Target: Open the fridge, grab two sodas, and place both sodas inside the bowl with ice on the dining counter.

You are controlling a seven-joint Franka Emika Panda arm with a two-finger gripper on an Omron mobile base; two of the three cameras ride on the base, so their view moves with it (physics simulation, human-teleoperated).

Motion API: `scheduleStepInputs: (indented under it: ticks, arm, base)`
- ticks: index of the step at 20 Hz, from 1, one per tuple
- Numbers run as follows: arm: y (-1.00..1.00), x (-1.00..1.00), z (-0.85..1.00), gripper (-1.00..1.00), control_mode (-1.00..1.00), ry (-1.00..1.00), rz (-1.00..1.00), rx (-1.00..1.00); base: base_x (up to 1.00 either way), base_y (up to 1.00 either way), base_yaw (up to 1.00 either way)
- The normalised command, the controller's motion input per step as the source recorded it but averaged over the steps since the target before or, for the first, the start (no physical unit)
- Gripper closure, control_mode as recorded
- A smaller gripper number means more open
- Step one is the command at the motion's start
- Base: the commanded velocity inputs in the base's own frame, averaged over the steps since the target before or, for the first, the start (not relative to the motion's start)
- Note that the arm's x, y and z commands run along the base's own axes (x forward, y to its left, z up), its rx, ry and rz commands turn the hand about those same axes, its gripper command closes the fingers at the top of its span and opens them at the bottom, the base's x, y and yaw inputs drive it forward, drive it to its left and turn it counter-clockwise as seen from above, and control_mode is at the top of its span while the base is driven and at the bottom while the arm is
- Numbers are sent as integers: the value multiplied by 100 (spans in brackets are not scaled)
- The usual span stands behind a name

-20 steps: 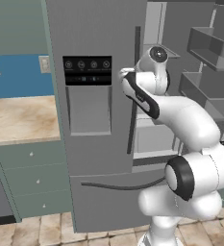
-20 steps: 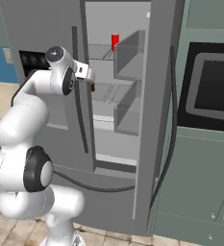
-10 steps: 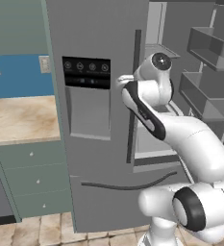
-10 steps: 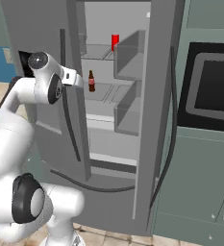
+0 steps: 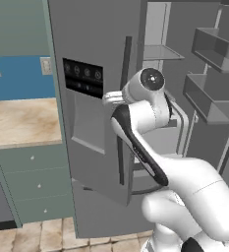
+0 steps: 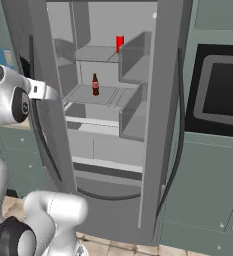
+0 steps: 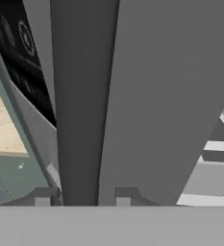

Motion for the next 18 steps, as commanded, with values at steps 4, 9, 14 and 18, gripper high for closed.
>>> scheduleStepInputs:
  ticks: [4, 9, 14, 18]
  arm:
    - [65, -99, -5, 100, -100, 0, 0, -6]
    - [64, -92, -2, -100, -100, 0, 0, -4]
    - [-30, -60, 0, -100, -100, 0, 0, 1]
    - [-95, -40, 0, -100, -100, 0, -3, 15]
  base:
    - [0, 0, 0]
    - [0, 0, 0]
    - [0, 0, 0]
    - [0, 0, 0]
